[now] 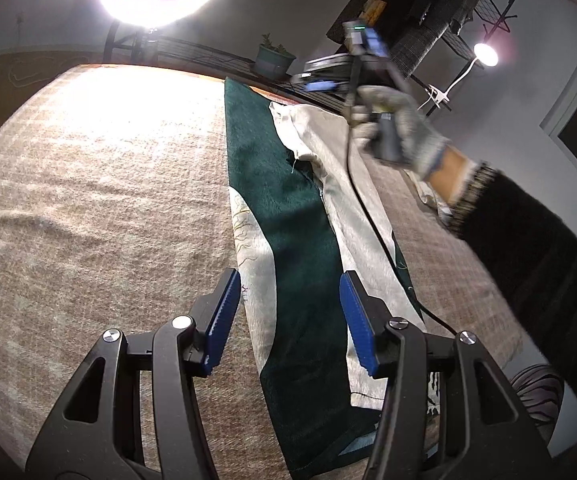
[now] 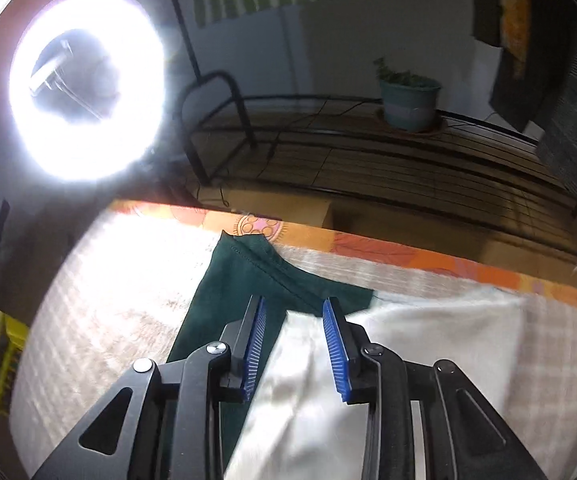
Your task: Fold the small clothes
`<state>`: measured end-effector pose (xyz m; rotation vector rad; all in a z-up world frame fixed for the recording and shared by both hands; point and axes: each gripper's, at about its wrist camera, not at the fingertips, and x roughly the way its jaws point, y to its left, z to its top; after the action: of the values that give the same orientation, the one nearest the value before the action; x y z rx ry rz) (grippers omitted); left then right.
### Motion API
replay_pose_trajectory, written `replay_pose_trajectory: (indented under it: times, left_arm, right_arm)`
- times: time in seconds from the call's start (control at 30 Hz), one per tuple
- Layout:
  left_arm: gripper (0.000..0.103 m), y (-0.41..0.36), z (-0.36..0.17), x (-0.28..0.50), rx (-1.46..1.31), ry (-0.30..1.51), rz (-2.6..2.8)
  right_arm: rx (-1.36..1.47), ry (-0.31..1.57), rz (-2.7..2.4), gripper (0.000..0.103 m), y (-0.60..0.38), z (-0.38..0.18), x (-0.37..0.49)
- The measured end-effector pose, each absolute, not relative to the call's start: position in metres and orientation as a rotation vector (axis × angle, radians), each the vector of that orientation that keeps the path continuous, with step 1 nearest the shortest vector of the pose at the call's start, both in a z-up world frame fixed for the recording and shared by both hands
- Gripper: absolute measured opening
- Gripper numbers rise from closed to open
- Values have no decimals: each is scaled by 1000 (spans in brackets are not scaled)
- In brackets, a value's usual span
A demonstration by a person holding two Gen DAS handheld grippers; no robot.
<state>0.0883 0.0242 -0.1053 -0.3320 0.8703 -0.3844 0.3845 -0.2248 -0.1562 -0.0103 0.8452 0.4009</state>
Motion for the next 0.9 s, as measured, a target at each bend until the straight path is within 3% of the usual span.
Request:
replay_pose_trajectory:
  times: [0.17,0.4,0.77,0.83,0.9]
  left_arm:
    - [52,23,-105,83,-302,864,-373]
    - [52,16,-113,64,-292,914,-443]
    - [52,-43,-151,47,-233,1102,-545]
    - [43,-49,-157,49,-219,1122,-538]
    - [23,-54,-162,49,-214,1136,-543]
  right_arm:
    - [43,800,405,31,-275,-120,311]
    - [69,832,399,31,-324,-118,183]
    - [153,1081,396,37,-349,-234,3]
    - [163,1108,417,37,-347,-251,-11]
    - [171,1121,439,39,-346,-258,-17]
